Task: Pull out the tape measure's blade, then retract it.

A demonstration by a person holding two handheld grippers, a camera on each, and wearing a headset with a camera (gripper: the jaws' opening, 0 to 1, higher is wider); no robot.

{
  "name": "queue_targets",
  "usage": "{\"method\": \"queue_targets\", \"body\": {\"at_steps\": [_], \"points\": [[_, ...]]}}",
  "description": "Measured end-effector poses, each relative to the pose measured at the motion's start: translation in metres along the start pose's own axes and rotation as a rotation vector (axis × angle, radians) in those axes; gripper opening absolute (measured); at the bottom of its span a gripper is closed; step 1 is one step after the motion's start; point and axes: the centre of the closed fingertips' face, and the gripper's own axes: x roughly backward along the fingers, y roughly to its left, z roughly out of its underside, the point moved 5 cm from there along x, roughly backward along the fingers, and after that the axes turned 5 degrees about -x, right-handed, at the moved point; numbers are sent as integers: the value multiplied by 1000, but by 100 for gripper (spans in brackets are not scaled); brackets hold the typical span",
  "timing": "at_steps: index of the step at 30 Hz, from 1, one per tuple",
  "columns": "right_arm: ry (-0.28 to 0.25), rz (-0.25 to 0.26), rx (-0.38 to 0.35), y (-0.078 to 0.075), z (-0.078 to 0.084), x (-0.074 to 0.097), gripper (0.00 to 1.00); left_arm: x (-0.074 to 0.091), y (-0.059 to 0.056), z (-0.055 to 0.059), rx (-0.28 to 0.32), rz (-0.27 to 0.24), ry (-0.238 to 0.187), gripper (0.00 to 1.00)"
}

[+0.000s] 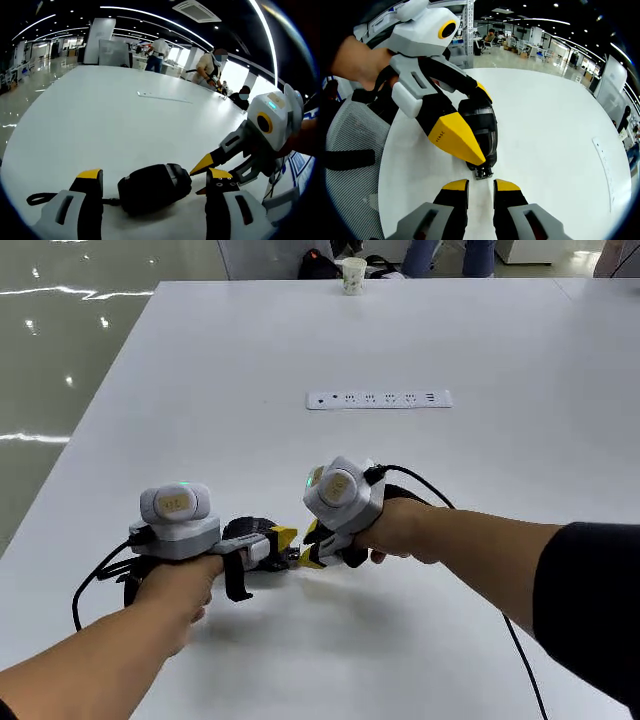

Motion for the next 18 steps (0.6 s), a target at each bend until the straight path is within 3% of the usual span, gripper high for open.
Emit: {"method": "queue_targets", "body": {"at_steps": [4, 6, 8, 10, 12, 13, 14, 15, 18], "points": [[-7, 12, -43, 0, 7, 7, 23, 5, 0, 1, 18, 25, -1, 87], [-16, 18, -60, 0, 9, 10, 24, 5, -3, 2, 20, 54, -7, 99], [-27, 27, -72, -1, 10, 14, 26, 4, -12, 4, 5, 125, -16, 99], [-36, 35, -91, -2, 13, 18, 27, 6, -11, 11, -64, 125, 27, 99], [-43, 38, -100, -1, 14, 20, 28, 7, -13, 14, -74, 152, 48, 99], [-53, 44, -105, -1, 14, 24, 29, 8, -15, 14, -76, 169, 55, 99], [-60, 47, -112, -1, 16, 26, 29, 9, -9, 14, -138, 135, 62, 99], [-64, 48, -116, 0, 17, 27, 30, 9, -9, 13, -178, 134, 54, 99], [-77, 60, -128, 1, 21, 33, 31, 13, -14, 12, -183, 178, 53, 99]]}}
